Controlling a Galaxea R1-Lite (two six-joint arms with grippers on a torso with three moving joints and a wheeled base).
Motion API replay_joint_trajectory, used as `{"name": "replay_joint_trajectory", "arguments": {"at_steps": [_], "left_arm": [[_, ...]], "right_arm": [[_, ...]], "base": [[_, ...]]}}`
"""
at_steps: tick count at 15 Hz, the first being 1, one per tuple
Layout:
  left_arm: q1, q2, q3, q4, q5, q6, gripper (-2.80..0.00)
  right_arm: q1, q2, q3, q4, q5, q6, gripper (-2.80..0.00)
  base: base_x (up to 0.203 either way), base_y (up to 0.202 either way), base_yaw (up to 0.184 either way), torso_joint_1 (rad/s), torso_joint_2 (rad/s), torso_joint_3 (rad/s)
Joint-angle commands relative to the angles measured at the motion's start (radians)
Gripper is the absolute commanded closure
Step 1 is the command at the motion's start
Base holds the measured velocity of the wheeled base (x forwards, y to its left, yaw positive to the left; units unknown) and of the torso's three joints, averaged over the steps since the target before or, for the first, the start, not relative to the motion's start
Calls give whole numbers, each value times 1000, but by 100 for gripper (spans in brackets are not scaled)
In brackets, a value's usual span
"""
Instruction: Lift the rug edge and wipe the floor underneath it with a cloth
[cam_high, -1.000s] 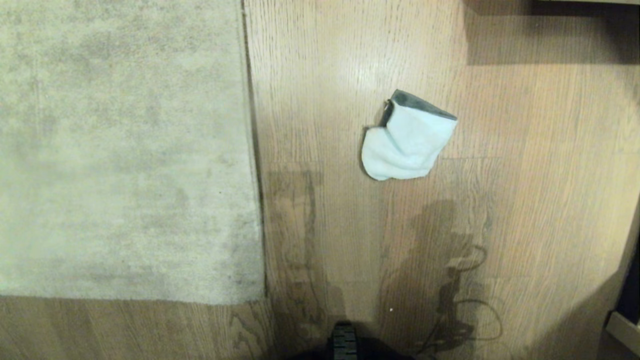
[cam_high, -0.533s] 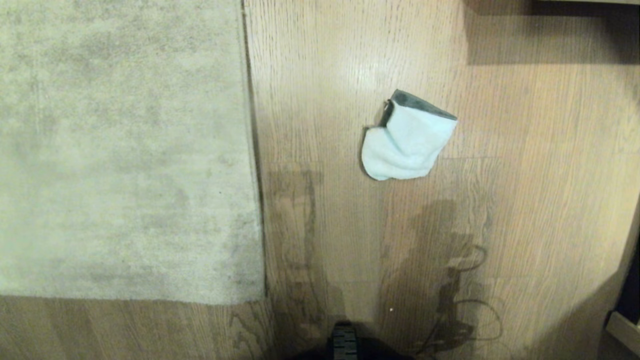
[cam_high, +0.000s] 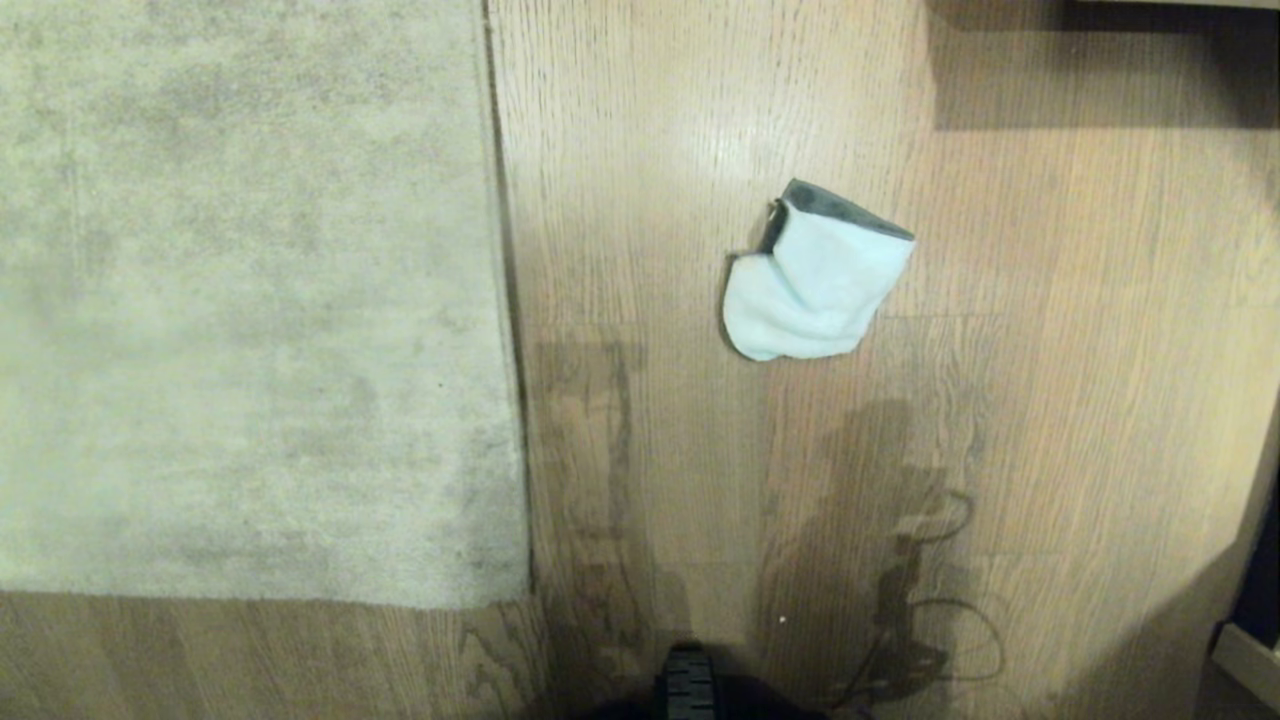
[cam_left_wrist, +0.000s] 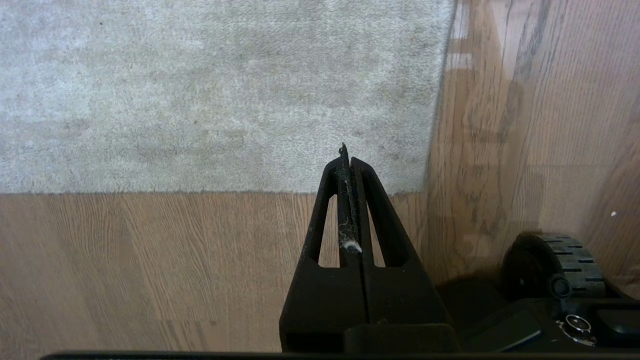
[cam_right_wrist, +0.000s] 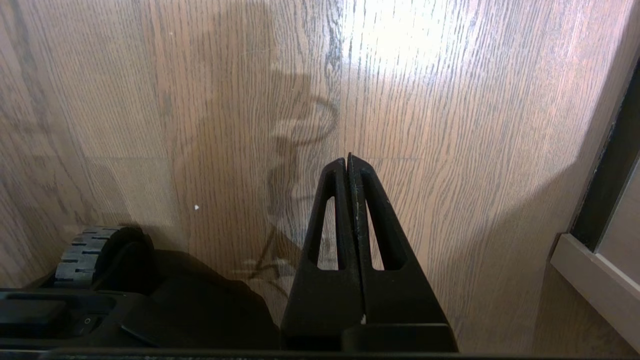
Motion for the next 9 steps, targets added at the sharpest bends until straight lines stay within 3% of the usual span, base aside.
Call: {"name": "replay_joint_trajectory", "arguments": {"at_steps": [1, 5, 9], "left_arm": [[0, 1, 0, 0, 0, 0, 0], [0, 1, 0, 0, 0, 0, 0], [0, 1, 0, 1, 0, 0, 0]], "right_arm": [[0, 2, 0, 0, 0, 0, 0], [0, 2, 0, 0, 0, 0, 0], [0, 2, 0, 0, 0, 0, 0]], "base": [[0, 0, 0, 0, 0, 0], [0, 0, 0, 0, 0, 0], [0, 0, 0, 4, 3, 137]]}}
